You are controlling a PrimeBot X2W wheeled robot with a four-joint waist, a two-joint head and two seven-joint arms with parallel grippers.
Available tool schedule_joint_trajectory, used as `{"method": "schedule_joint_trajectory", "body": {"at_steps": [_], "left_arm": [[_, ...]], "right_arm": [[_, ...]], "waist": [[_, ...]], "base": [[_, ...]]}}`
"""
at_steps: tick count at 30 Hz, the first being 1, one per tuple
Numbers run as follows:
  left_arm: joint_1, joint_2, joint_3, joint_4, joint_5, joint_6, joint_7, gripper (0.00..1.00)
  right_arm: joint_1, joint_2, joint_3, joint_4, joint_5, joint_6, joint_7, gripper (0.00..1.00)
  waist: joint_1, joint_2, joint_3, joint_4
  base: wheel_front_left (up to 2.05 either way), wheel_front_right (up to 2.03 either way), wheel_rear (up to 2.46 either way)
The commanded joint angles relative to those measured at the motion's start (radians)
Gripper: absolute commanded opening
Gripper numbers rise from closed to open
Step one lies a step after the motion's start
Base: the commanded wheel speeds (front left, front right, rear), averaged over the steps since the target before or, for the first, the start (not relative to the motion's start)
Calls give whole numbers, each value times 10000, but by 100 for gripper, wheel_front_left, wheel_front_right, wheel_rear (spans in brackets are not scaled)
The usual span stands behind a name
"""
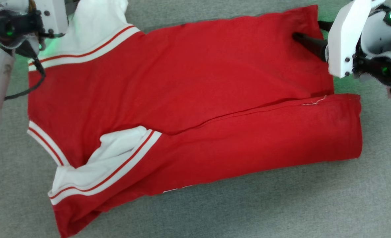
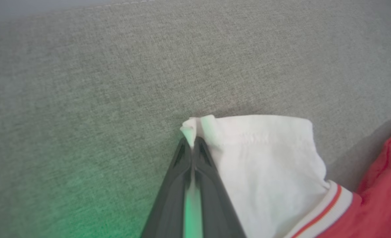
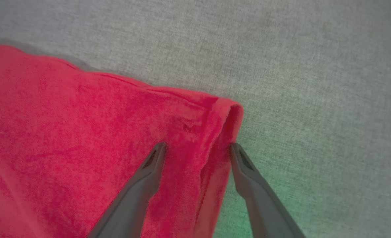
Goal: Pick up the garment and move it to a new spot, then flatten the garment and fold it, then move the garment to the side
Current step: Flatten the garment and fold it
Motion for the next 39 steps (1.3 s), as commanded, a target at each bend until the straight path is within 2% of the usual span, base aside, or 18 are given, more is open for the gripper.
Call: {"method": "schedule_joint_trajectory", "body": {"at_steps": [1,2,3,4,5,8,10,16,23,32,35,39], "left_arm": [[427,-167,-250,179,-55,-53,96,0],[439,-206,-280,155,-104,-57,65,0],[485,-247,-307,118,-167,-60,27,0],[540,-282,-343,66,-229,-61,-4,0],[579,-311,-375,-3,-309,-63,-66,0],[665,-337,-411,-249,-510,-65,-466,0],[689,-285,-362,-580,-646,-66,-1140,0],[1662,-113,-509,-1928,-1378,-67,-2597,0],[3386,1017,-1210,-4629,-2075,-67,-3635,0],[5922,2850,-1503,-7105,-2800,-66,-5128,0],[6698,3149,-1596,-7629,-2996,-63,-5599,0],[7506,3256,-1725,-8068,-3245,-60,-6095,0]], "right_arm": [[-94,8,320,278,175,-16,223,100],[-58,20,540,345,283,-16,318,87],[-43,31,656,379,450,-15,295,48],[-54,40,695,426,602,-15,162,33],[-90,36,734,473,714,-15,-1,2],[-292,-206,940,623,605,-15,-714,0],[-294,-355,1061,666,593,-16,-1263,0],[352,-860,1652,377,813,-16,-2416,0],[1603,-2211,2281,-1009,1384,-16,-3025,0],[3360,-3850,2157,-2381,1901,-16,-3555,0],[3893,-4144,1856,-2546,2023,-16,-3827,0],[4546,-4308,1503,-2549,2112,-16,-4112,0]], "waist": [[0,-1,68,180],[0,-1,55,222],[0,-1,35,258],[0,-1,12,293],[0,-1,-16,327],[0,-1,-186,465],[0,-1,-434,591],[0,-1,-1702,1119],[0,-1,-2918,1772],[0,-1,-3514,2195],[0,-1,-3530,2289],[0,-1,-3460,2369]], "base": [[0,0,0],[0,0,0],[0,0,0],[0,0,0],[0,0,0],[0,0,0],[0,0,0],[0,0,0],[0,0,0],[0,0,0],[0,0,0],[0,0,0]]}}
